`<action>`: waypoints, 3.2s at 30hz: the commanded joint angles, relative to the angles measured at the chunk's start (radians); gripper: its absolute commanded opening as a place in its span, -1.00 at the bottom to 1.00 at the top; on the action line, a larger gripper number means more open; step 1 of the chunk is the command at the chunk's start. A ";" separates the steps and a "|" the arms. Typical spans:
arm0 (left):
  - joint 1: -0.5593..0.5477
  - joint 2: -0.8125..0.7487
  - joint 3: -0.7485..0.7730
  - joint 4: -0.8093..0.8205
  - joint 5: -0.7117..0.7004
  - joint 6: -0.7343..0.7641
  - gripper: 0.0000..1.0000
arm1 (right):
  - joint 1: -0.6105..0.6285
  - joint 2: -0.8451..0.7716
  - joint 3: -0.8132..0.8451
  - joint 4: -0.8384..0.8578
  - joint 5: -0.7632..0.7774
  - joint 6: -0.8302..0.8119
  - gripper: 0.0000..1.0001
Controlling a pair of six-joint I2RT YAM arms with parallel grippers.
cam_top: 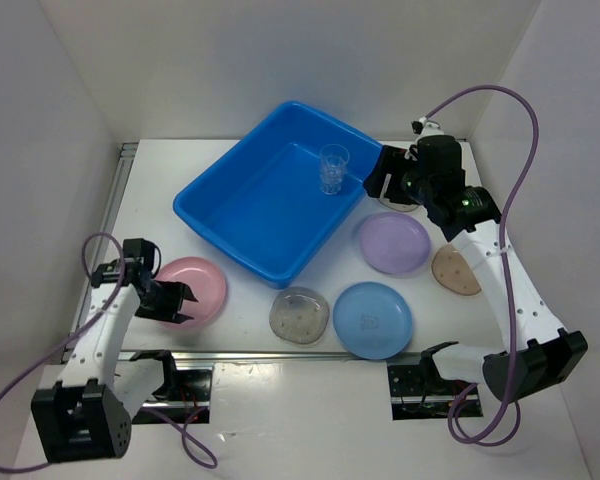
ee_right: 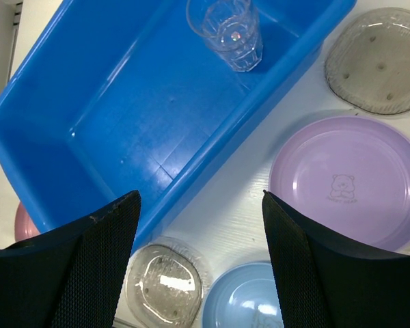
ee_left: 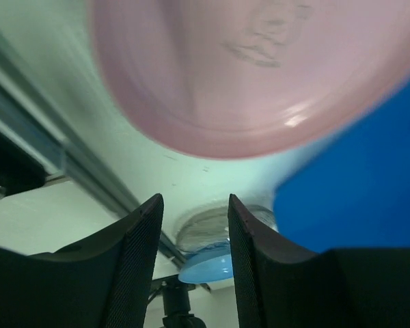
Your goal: Place the mixed dishes into the plastic bin
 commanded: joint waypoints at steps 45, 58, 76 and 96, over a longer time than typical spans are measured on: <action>-0.216 0.470 -0.031 0.229 -0.152 -0.182 -0.37 | 0.016 -0.042 0.016 0.029 -0.009 -0.014 0.54; -0.216 0.282 0.014 0.146 -0.184 -0.280 -1.00 | 0.025 -0.069 -0.002 0.056 -0.039 -0.014 0.54; -0.026 0.196 0.374 -0.044 -0.432 -0.205 -1.00 | 0.052 -0.097 -0.012 0.066 -0.048 -0.014 0.54; 0.007 0.323 0.690 0.305 -0.207 -0.007 -1.00 | 0.052 -0.094 -0.002 0.066 -0.046 -0.014 0.54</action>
